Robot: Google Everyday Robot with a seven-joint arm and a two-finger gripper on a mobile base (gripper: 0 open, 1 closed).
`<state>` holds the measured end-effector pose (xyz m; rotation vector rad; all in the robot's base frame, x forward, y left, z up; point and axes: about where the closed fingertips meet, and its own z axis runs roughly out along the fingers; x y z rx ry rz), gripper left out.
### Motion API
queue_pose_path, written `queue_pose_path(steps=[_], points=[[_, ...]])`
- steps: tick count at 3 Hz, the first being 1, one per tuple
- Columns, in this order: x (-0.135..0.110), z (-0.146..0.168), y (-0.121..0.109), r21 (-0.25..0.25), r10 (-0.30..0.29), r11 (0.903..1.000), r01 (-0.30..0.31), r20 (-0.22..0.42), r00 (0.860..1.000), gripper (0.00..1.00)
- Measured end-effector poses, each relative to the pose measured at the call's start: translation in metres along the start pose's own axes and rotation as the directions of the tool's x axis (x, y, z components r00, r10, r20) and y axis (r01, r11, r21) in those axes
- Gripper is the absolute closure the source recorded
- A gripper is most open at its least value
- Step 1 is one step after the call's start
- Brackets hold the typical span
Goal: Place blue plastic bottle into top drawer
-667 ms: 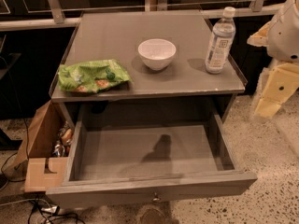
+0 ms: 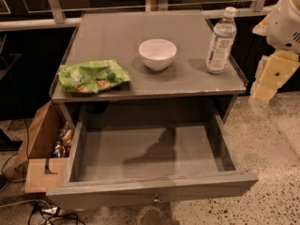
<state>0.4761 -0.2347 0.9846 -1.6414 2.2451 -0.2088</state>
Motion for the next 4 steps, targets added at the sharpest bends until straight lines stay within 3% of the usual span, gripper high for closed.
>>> queue_pose_path(steps=[1,2,3,4], points=[[0.0,0.0,0.0,0.001,0.0,1.0,0.0,0.0,1.0,0.0],[0.007,0.007,-0.006,-0.007,0.043,0.9991,-0.042,0.023,0.999,0.0],[0.03,0.025,-0.032,-0.011,0.152,0.9884,-0.152,0.074,0.986,0.0],[0.05,0.042,-0.055,-0.006,0.212,0.9772,-0.212,0.1,0.972,0.0]])
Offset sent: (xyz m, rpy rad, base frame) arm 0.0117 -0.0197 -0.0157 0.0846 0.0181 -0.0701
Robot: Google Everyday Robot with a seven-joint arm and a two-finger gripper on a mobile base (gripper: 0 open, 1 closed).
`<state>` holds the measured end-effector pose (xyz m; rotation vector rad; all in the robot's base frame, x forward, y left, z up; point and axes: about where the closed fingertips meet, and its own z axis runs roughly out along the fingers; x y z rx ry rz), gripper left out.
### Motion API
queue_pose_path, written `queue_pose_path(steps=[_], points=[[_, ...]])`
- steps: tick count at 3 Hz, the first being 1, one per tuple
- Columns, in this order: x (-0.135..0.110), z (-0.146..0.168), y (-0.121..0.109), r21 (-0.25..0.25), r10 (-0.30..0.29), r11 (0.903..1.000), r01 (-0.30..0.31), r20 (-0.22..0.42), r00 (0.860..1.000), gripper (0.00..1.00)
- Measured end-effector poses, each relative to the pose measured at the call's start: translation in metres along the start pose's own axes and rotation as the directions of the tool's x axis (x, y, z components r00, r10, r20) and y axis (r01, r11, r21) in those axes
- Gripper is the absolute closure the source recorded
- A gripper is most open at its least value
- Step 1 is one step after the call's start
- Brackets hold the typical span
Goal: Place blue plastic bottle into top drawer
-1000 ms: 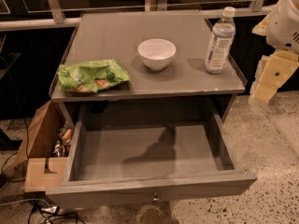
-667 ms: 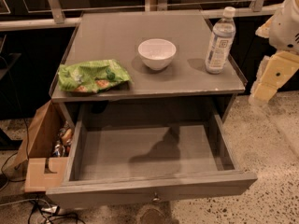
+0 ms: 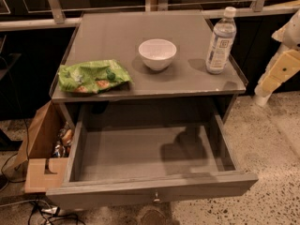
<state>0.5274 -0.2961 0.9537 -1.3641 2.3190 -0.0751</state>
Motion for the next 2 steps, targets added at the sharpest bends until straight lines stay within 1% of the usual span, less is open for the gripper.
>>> queue_pose_path(steps=[1,2], points=[[0.013,0.013,-0.018,0.001,0.052,0.9986,-0.052,0.025,0.998,0.0],[0.014,0.025,-0.028,-0.025,0.064,0.9977,-0.063,0.053,0.997,0.0]])
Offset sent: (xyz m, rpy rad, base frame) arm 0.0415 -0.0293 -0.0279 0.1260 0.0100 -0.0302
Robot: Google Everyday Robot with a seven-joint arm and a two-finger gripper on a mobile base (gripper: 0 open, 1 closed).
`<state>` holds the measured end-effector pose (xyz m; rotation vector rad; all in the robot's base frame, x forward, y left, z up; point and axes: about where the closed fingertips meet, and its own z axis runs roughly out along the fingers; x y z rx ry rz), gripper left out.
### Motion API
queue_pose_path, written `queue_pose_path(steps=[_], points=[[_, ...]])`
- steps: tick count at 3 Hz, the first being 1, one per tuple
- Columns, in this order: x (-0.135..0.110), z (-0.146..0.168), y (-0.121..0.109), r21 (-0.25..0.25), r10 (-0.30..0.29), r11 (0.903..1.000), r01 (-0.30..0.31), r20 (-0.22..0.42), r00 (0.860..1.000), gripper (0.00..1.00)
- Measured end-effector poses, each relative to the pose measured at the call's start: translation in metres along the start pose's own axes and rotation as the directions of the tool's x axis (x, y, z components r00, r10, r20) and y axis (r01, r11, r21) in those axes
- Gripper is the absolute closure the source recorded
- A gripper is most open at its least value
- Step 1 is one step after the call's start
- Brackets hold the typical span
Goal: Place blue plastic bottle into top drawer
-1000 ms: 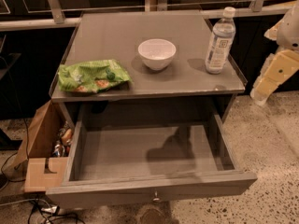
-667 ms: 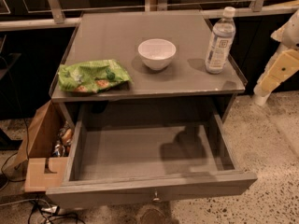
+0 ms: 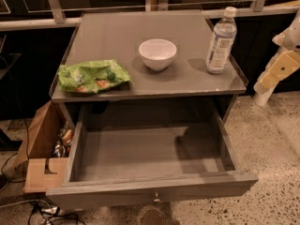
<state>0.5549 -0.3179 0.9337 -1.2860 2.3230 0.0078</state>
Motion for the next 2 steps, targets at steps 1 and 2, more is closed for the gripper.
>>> queue_pose_path(steps=[1,2], points=[[-0.0003,0.0008,-0.0005,-0.001,0.001,1.0,-0.001,0.002,1.0,0.0],[-0.0002,0.0065,0.0029,-0.037,0.017,0.9992,-0.015,0.035,0.999,0.0]])
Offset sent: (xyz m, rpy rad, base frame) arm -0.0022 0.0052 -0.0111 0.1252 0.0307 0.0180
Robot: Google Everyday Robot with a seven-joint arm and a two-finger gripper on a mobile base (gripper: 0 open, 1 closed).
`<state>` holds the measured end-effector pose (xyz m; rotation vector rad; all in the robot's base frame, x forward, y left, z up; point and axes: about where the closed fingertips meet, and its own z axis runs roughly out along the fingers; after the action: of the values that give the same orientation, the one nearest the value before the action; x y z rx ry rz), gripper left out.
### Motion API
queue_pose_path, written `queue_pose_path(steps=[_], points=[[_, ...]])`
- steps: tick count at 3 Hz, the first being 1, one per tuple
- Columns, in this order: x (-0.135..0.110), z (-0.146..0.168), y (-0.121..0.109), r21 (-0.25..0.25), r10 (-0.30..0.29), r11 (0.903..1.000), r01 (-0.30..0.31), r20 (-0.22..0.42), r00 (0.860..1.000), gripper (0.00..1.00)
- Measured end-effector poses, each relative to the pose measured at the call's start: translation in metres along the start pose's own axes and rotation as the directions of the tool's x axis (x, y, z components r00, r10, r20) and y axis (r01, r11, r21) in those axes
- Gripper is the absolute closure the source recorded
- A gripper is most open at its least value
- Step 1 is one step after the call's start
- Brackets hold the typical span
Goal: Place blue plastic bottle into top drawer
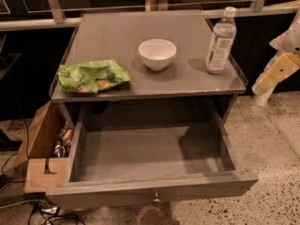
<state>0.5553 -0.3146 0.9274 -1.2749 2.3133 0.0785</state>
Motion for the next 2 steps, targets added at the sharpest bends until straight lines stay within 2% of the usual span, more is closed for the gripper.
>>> queue_pose_path(steps=[1,2], points=[[-0.027,0.016,0.015,-0.065,0.031,0.9975,-0.026,0.084,0.996,0.0],[-0.058,0.025,0.028,-0.096,0.021,0.9954,-0.007,0.144,0.989,0.0]])
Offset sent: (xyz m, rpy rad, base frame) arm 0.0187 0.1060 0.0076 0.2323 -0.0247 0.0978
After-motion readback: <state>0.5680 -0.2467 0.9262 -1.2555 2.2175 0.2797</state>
